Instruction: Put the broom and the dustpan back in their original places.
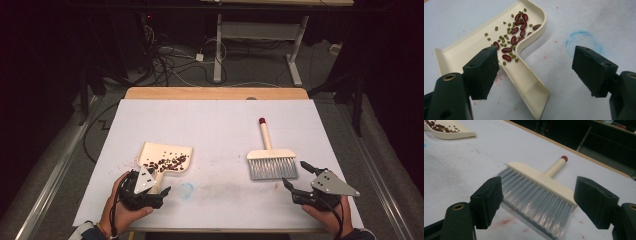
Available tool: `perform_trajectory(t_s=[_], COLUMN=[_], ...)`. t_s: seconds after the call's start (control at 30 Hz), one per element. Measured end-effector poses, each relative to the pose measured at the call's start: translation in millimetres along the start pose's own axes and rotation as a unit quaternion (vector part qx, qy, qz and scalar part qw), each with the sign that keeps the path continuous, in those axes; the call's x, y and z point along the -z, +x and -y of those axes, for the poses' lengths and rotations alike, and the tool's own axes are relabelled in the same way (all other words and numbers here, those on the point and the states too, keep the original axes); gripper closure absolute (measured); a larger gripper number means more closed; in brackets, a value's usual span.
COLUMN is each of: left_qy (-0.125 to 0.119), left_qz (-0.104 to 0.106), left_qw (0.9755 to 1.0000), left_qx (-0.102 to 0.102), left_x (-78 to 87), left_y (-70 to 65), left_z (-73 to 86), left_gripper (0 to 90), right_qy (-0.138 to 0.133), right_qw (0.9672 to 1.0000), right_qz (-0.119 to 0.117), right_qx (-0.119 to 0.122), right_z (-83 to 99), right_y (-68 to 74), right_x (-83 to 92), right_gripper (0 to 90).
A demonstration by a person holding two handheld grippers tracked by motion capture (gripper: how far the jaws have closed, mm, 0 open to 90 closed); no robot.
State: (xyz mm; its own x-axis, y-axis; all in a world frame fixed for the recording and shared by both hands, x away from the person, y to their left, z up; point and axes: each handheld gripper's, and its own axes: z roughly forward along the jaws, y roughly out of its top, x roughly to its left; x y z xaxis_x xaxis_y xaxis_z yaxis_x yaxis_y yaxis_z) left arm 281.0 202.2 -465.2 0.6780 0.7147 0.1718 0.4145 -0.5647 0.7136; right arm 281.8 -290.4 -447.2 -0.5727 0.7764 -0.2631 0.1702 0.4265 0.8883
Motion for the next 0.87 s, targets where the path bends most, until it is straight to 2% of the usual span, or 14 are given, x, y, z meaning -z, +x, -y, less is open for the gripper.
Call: perform_trajectory(t_s=[0.33, 0.87], left_qy=[-0.004, -0.004], left_qz=[0.003, -0.006], left_qw=[1.0000, 1.0000], left_qx=[-0.002, -0.001], left_x=[-0.4, -0.3], left_y=[-0.1, 1.0], left_z=[-0.5, -2.4], left_gripper=[21.5, 21.1], right_qy=[0.001, 0.001], right_qw=[1.0000, 1.0000], right_qz=[0.002, 0.006], right_qx=[0.002, 0.003], right_z=[0.7, 0.2], right_y=[-0.7, -0.6], right_x=[0.2, 0.7], right_gripper=[23.7, 23.8])
